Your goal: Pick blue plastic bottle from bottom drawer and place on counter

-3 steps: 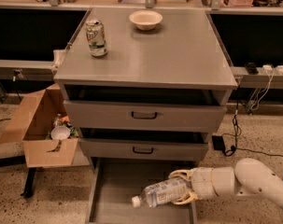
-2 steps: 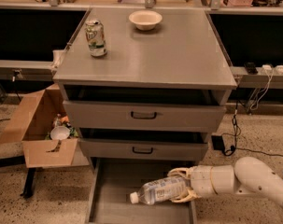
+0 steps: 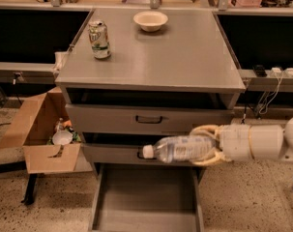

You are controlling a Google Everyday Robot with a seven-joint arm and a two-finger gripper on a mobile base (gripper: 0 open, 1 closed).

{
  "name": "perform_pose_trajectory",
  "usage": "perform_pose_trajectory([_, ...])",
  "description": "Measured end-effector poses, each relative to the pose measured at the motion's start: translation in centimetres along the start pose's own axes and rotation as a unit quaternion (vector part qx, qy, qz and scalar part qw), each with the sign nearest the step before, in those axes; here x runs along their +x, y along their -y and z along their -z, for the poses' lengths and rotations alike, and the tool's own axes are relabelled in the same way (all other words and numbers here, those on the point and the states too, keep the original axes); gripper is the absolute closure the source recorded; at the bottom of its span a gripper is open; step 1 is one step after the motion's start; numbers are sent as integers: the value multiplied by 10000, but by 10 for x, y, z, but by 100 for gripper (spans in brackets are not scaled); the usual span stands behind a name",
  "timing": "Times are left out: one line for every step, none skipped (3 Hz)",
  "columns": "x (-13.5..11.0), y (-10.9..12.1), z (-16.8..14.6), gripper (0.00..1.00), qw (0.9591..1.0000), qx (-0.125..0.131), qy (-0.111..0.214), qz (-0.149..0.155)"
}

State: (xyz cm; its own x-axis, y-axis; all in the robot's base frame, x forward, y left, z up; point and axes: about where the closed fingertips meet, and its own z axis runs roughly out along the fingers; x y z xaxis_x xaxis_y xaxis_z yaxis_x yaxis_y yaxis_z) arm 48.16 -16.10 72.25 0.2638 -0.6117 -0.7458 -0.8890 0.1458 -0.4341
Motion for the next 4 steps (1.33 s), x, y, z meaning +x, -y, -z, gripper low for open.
perform_pose_trajectory([-26,49,30,100,9997,246,-54,37])
perform_pose_trajectory([-28,57,34,100,9994,323,-52,62])
perform_pose_trajectory([-33,61,35,100,9993,368,-21,-82])
perform_pose_trajectory([-32,92,37,100,9985,339,52,-419])
